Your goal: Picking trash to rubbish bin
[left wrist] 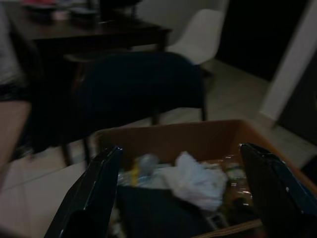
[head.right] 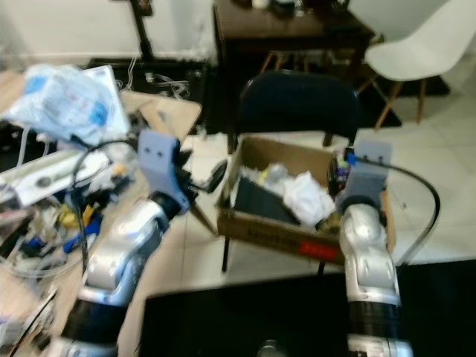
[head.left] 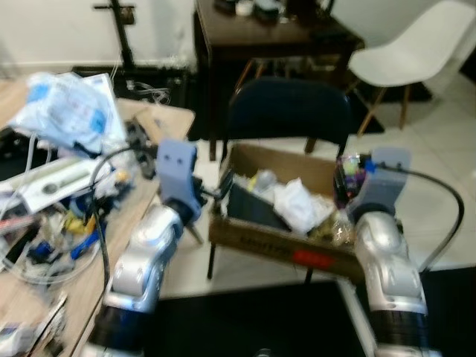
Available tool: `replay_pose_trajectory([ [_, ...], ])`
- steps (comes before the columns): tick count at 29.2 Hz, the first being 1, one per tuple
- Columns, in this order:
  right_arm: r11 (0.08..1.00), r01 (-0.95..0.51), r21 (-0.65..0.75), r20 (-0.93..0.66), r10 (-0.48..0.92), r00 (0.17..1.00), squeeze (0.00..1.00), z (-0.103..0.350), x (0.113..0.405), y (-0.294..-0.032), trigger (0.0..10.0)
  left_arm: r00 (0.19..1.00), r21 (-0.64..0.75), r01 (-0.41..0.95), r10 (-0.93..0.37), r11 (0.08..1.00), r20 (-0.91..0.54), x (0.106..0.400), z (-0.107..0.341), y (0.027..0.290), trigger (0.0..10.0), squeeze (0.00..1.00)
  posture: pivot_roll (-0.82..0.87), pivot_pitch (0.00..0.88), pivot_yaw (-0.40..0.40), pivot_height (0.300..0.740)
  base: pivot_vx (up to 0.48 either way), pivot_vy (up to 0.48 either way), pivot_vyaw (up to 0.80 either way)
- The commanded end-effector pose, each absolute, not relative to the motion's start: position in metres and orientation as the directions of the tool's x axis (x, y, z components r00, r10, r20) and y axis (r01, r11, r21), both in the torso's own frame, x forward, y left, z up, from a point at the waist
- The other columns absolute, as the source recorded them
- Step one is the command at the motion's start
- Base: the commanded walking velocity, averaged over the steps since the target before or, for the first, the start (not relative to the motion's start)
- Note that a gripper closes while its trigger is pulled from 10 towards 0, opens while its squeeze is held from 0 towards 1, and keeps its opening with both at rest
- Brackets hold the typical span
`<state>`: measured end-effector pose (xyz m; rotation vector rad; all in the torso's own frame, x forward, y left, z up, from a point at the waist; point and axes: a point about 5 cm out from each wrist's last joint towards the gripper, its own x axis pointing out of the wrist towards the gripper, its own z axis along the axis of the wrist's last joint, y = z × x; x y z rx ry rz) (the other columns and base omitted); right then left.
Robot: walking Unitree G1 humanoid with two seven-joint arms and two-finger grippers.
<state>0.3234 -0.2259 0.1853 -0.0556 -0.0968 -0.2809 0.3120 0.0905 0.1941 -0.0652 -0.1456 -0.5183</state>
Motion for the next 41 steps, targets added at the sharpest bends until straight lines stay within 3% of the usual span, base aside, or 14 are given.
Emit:
replay_pose_trajectory([
  [1,0.959,0.28,-0.032,0.085,-0.277,0.957,0.0,0.18,0.321,-0.226,10.0,0.858,-0.031,0.508,-0.502,0.861,0.111,0.309,0.185,0.09,10.0,0.0,-0.02,0.142,-0.011,0.74,0.0,0.0,-0.8],
  [12,0.953,0.3,-0.025,0.042,-0.299,0.953,0.0,0.17,0.319,-0.227,10.0,0.849,-0.021,0.525,-0.521,0.851,0.085,0.303,0.176,0.087,10.0,0.0,-0.02,0.142,-0.011,0.74,0.0,0.0,-0.8],
  [21,0.962,0.274,-0.008,0.11,-0.271,0.956,0.0,0.182,0.323,-0.221,10.0,0.87,-0.046,0.489,-0.483,0.871,0.099,0.304,0.179,0.09,10.0,0.0,-0.02,0.138,-0.009,0.74,0.0,0.0,0.0],
  [29,0.988,0.154,0.02,0.2,-0.155,0.967,0.0,0.195,0.325,-0.205,10.0,0.875,-0.06,0.48,-0.473,0.875,0.104,0.303,0.177,0.09,10.0,0.0,-0.02,0.118,-0.014,0.74,0.0,0.0,0.0],
  [41,0.998,0.056,0.005,0.231,-0.056,0.971,0.0,0.198,0.327,-0.187,10.0,0.879,-0.07,0.474,-0.465,0.878,0.107,0.303,0.177,0.089,10.0,0.0,-0.03,0.105,-0.019,0.74,0.33,0.0,0.0],
])
